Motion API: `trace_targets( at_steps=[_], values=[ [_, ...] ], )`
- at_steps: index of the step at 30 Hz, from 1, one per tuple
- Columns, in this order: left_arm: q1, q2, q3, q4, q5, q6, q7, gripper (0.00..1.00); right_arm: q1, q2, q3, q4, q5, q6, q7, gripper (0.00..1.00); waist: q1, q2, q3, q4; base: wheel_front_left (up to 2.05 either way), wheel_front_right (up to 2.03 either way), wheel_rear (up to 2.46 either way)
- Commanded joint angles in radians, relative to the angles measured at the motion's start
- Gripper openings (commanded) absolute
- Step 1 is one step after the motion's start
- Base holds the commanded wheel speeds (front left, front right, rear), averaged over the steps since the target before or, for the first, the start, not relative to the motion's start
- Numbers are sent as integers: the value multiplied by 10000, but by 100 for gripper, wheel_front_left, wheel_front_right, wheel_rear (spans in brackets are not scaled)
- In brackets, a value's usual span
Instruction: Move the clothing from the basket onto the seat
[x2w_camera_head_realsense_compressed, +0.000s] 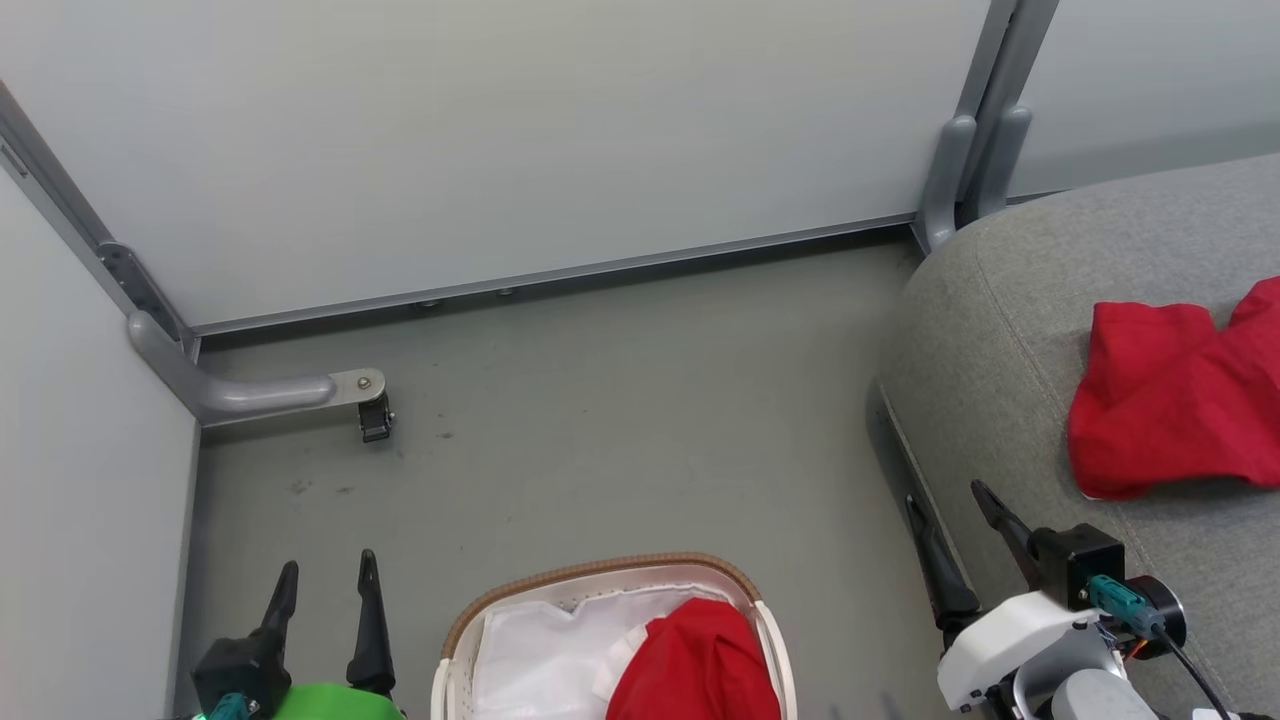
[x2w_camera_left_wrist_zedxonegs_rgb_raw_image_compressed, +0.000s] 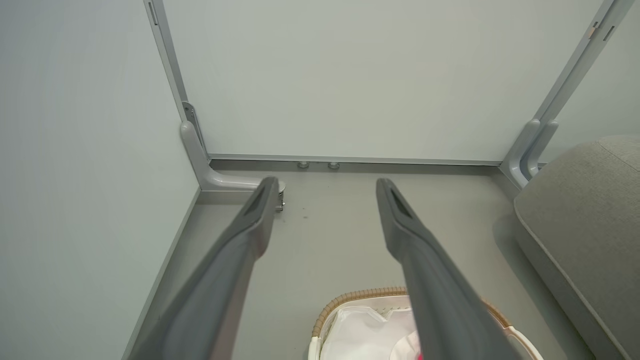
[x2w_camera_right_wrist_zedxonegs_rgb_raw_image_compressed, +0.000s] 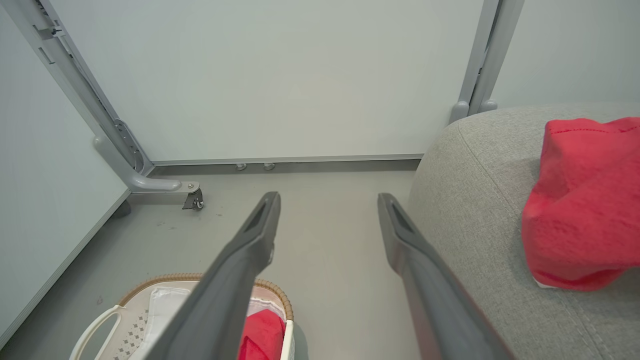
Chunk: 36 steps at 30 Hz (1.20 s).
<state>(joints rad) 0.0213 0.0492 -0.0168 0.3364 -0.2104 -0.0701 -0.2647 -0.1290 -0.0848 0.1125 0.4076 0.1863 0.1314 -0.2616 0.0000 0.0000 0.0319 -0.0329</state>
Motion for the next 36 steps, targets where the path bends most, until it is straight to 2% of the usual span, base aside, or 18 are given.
trace_targets(
  at_steps=[1,13,23,29,36],
  values=[
    [83,27,-70,60,-89,35,5,100,60,-53,-6,-21,-46,-12,-48,100,0,0,108,-14,0,0,0],
    [-1521,31,-1647,1126,-561,-257,4,100,-1219,50,41,-971,5,-12,-50,100,0,0,2097,-533,0,0,0],
    [-3958,39,-3275,3450,-1022,-538,3,100,-2457,198,203,-1844,120,-12,-50,100,0,0,4534,-1088,0,0,0],
    [-5003,45,-4037,4718,-1941,-608,1,100,-3105,273,300,-1927,258,-12,-50,100,0,0,5565,-1510,0,0,0],
    [-5850,43,-5815,6023,-3631,-615,143,100,-3467,330,489,-2109,381,-12,-50,100,0,0,6477,-1827,0,0,0]
  ],
)
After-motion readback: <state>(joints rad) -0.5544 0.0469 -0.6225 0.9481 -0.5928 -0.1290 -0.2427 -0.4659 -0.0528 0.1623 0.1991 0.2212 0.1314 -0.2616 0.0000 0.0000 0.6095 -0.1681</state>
